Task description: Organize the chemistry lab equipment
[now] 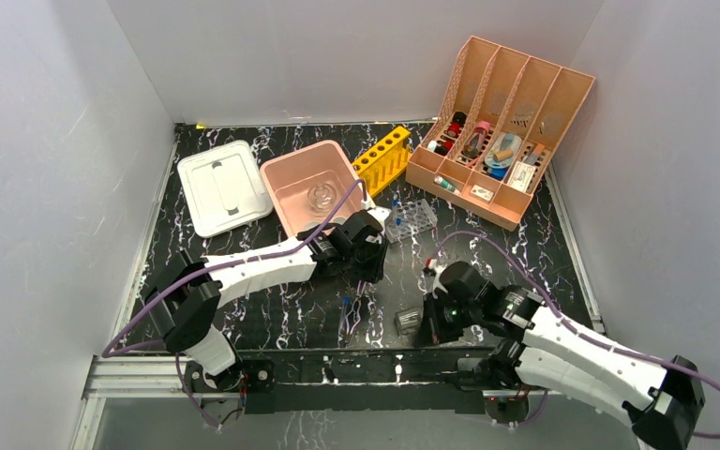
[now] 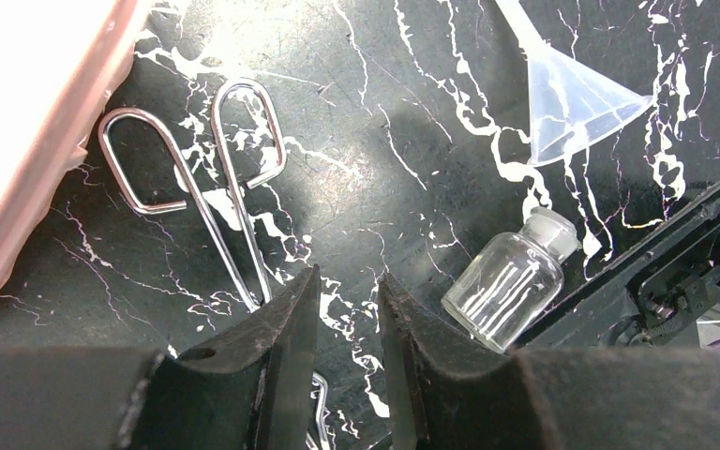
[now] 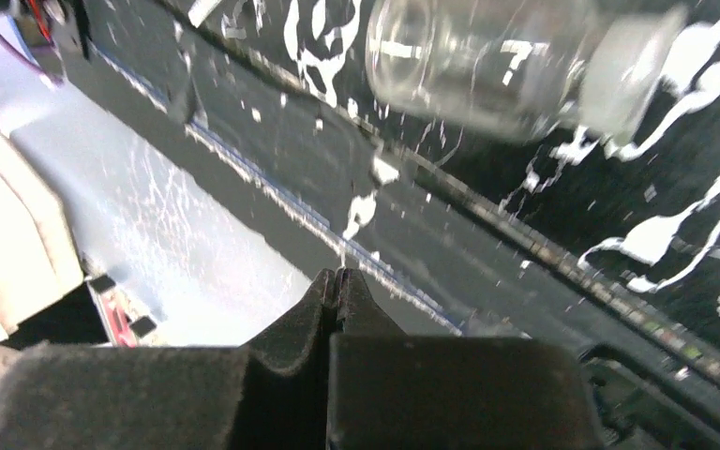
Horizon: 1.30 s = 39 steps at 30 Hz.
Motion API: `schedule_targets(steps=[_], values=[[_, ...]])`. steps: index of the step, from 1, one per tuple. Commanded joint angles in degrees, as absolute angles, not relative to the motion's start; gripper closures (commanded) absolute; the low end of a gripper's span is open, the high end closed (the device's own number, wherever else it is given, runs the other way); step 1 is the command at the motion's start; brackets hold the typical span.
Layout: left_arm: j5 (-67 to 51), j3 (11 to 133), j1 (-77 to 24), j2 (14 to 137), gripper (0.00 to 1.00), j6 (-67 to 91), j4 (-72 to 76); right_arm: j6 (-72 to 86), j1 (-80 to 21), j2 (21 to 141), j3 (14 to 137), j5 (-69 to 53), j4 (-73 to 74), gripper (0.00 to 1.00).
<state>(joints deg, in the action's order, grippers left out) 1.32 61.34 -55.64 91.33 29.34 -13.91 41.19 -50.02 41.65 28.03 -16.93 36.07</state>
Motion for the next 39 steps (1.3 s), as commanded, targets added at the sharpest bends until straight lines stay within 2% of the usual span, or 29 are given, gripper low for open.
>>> schedule_targets(steps=[1,13,19,24,29,35,39], values=[[2.4,62.9,-55.7,89.4,0.71,28.7,-14.6,54.2,-59.7,40.8,27.8,-10.8,40.1,1.00],[3.7,61.1,-55.7,87.4,0.71,28.1,-15.6,53.0,-60.6,52.0,25.5,-2.8,28.1,1.00],[3.5,60.4,-55.7,86.8,0.71,28.2,-15.1,51.3,-58.4,55.3,26.0,-0.6,25.5,1.00],[2.5,59.8,-55.7,87.5,0.68,28.2,-13.2,49.1,-52.7,55.5,27.4,-0.3,27.3,1.00],[-0.1,61.7,-55.5,91.1,0.50,26.9,-9.6,45.3,-47.6,55.0,28.8,-0.1,28.5,1.00],[-4.1,64.3,-55.5,94.6,0.19,23.2,-6.6,42.0,-42.0,56.4,29.9,-1.4,27.8,1.00],[-10.8,64.3,-55.5,93.8,0.12,17.5,-4.3,40.8,-39.2,55.5,31.2,-1.3,29.7,0.93]])
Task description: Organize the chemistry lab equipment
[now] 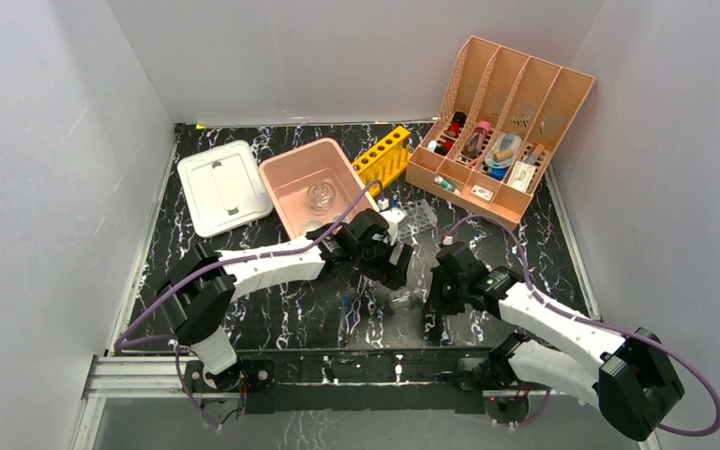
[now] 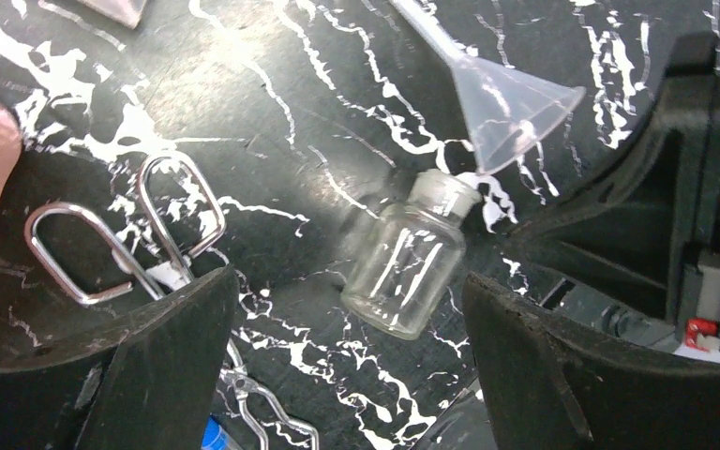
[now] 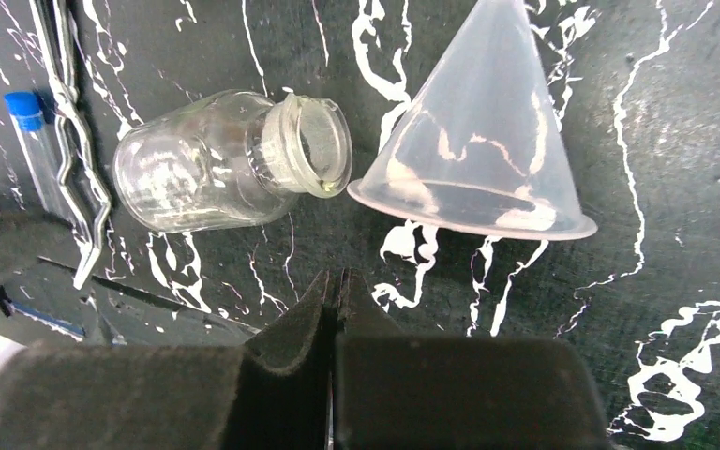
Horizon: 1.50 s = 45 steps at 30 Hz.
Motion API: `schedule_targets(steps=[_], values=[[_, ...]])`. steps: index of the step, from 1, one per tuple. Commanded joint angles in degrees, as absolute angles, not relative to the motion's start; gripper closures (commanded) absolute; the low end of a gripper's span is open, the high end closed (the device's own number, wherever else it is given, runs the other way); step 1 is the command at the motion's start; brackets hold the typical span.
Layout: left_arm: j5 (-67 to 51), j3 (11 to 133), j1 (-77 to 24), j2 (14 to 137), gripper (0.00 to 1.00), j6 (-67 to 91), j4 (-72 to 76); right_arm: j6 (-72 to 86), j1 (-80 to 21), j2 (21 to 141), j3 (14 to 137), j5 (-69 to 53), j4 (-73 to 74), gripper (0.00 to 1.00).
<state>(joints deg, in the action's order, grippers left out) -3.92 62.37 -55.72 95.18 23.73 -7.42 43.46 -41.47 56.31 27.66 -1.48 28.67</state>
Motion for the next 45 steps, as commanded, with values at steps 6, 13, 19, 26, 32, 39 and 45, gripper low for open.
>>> schedule_targets(steps=[6,13,19,26,32,39,45], values=[[-19.7,66.9,-55.5,95.1,0.13,6.4,-7.0,39.7,-33.9,51.7,32.0,-2.0,32.2,0.88],[-28.7,69.2,-55.6,99.7,0.02,-0.4,-11.8,39.1,-32.0,48.2,36.5,1.1,35.7,0.85],[-28.0,69.6,-55.8,100.3,0.02,-4.7,-14.0,35.5,-30.9,47.5,40.0,4.5,36.9,0.78],[-28.5,72.4,-55.8,104.2,0.02,-5.5,-17.1,33.4,-30.5,48.6,42.9,6.0,37.6,0.75],[-28.8,72.6,-58.4,106.3,0.02,-3.9,-16.6,31.5,-30.0,48.7,43.7,7.6,38.5,0.75],[-27.4,71.8,-61.5,107.1,0.02,-2.7,-16.0,30.9,-29.6,48.2,43.2,7.3,38.3,0.75],[-24.7,71.4,-62.2,108.5,0.02,-2.4,-15.8,30.6,-29.4,47.7,43.3,6.9,38.4,0.75]])
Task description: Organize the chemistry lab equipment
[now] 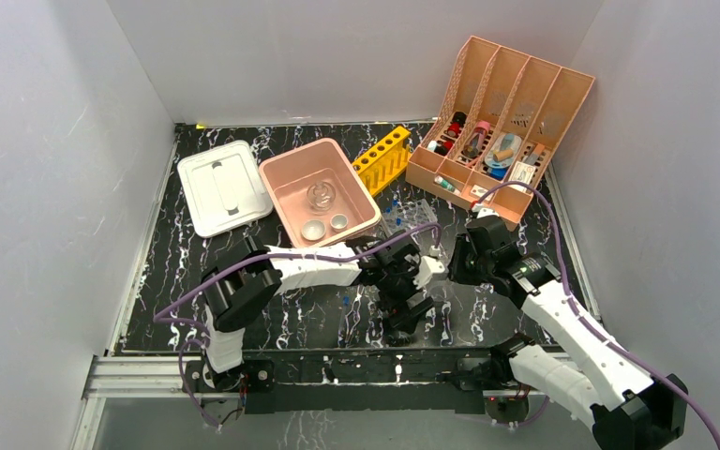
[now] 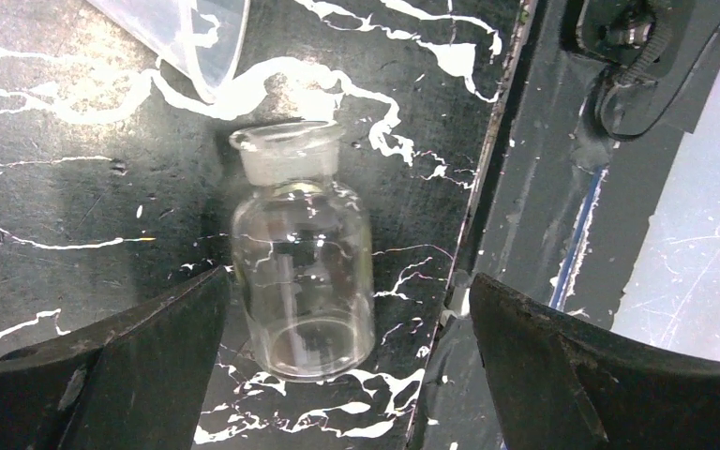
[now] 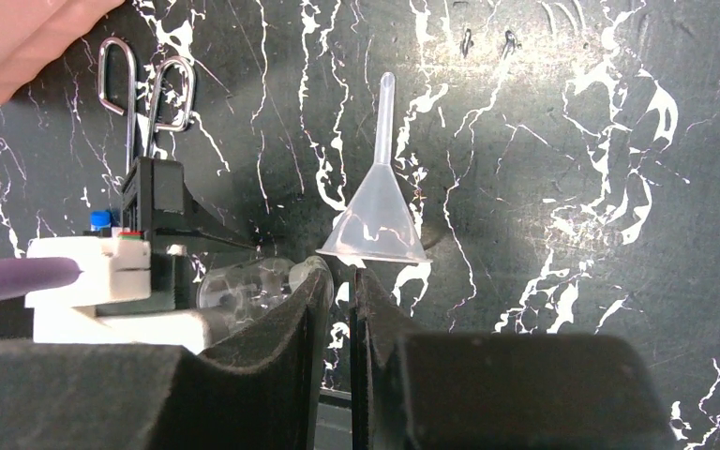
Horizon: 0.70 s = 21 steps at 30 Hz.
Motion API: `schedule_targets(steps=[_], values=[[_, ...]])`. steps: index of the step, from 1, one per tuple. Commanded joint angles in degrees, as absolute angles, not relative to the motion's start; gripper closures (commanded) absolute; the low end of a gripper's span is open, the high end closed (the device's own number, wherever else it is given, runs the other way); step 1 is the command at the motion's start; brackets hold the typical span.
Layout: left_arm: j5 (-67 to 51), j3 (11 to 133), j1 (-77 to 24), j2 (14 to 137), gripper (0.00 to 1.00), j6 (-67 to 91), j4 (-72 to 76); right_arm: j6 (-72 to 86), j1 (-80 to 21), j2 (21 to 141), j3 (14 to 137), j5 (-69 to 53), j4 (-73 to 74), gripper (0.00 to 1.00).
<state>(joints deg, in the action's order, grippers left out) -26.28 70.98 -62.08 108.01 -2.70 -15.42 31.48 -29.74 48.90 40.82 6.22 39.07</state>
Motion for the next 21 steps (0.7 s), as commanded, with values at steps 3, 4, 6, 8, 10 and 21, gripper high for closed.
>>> schedule_targets(steps=[3,4,6,8,10,21], values=[[-21.9,71.4,-62.4,109.3,0.02,-2.1,-15.7,30.3,-29.4,47.4,43.6,6.9,38.7,0.75],[-20.5,71.6,-62.4,109.6,0.04,-1.9,-15.8,30.2,-29.4,47.3,43.7,6.9,38.9,0.75],[-18.8,71.7,-62.6,109.9,0.10,-1.6,-15.8,30.1,-29.4,47.2,43.9,6.8,39.1,0.75],[-17.6,71.8,-62.6,110.1,0.15,-1.3,-15.4,30.1,-29.3,47.3,43.9,6.8,39.1,0.76],[-17.2,71.8,-62.7,110.3,0.16,-1.0,-15.0,29.9,-29.3,47.4,43.9,6.8,39.0,0.76],[-5.6,70.7,-66.6,113.1,0.23,1.8,-14.9,28.1,-29.3,48.3,45.5,8.4,39.3,0.77]])
